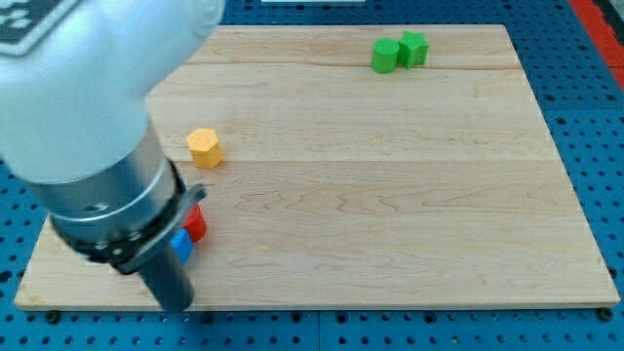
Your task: Separate all the blocks the bottom bottom left
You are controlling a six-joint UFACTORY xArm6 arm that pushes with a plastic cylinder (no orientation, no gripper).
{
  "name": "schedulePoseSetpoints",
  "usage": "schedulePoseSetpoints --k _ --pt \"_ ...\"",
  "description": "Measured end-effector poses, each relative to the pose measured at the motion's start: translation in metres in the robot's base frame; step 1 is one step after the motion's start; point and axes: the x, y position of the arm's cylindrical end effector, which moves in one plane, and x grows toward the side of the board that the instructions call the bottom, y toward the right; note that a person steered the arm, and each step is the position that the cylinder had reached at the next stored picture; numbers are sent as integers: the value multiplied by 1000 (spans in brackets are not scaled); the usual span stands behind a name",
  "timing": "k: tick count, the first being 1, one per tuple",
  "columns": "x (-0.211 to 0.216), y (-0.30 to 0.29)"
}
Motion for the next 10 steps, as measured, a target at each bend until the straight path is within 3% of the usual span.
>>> schedulePoseSetpoints --k 1,2,3,6,10 --pt "-20 -45" --pt "-69 -54" --pt "-90 -46" --pt "-87 -31" --pt "-153 145"
